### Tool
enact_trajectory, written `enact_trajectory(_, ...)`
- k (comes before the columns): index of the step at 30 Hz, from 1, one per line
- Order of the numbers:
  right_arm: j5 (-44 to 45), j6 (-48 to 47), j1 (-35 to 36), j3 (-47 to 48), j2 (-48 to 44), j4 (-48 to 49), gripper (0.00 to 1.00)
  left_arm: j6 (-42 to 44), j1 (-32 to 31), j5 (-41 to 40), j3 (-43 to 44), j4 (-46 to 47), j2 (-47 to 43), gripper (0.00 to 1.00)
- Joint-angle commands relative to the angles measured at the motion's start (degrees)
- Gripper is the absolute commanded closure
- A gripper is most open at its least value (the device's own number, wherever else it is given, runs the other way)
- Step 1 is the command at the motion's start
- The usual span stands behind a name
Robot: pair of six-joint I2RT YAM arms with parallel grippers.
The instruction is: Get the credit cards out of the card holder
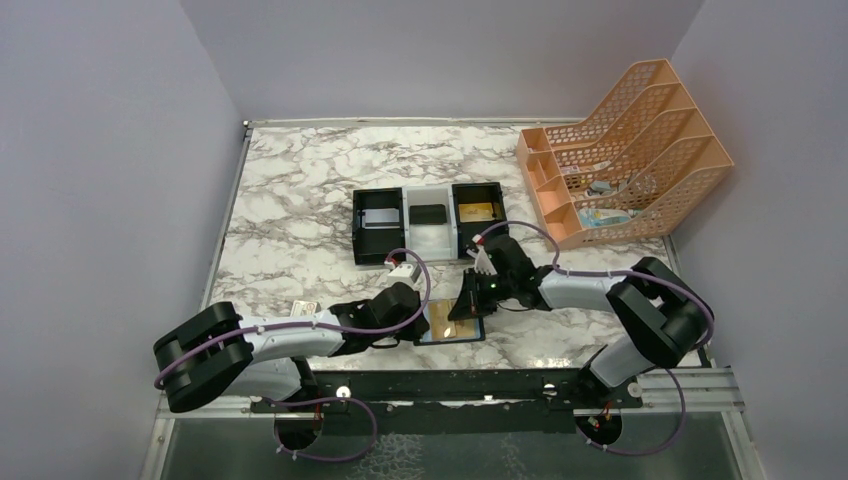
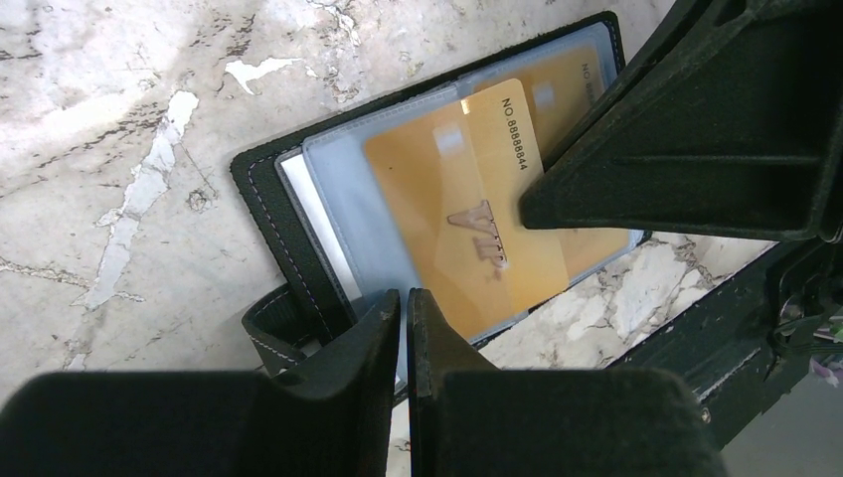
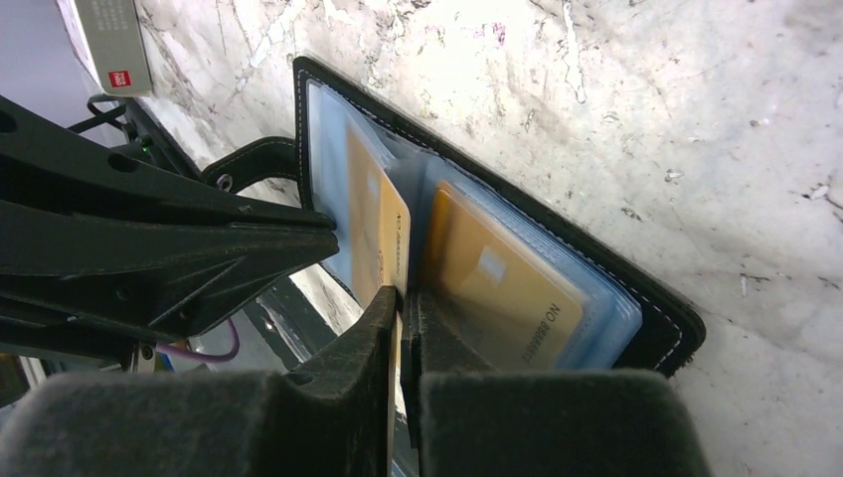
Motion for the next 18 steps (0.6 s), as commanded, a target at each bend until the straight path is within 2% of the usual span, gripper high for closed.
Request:
enact_trajectory(1,5.2,-0.1,-0.4,-1.4,-2.9,-1.5,0.96,-0.5,-0.3,-2.4,-1.5,-1.1,-0.2,0.89)
enact_trajectory(7,8.7,1.3,-0.4,-3.5,-7.6,-0.4,0.95,-0.5,-0.3,-3.1,-2.1,-1.4,-2.4,0.89)
enact_trajectory(11,9.0,0.6,-0.4,-3.4,-7.6,-1.6,0.96,-0.6,-0.3,-3.6,-2.4,-1.2,-3.8,0.89)
enact_trajectory(14,6.6,1.7,-0.4,-3.9,-6.0,0.2,0.96,-0.5,-0.3,-3.6,-2.7,0.6,-6.0,0.82)
enact_trajectory(18,4.1,3.1,-0.4,-4.8,-3.9,3.3,0.96,-0.1,-0.3,-3.8,-2.4,4.1,-9.8,0.78)
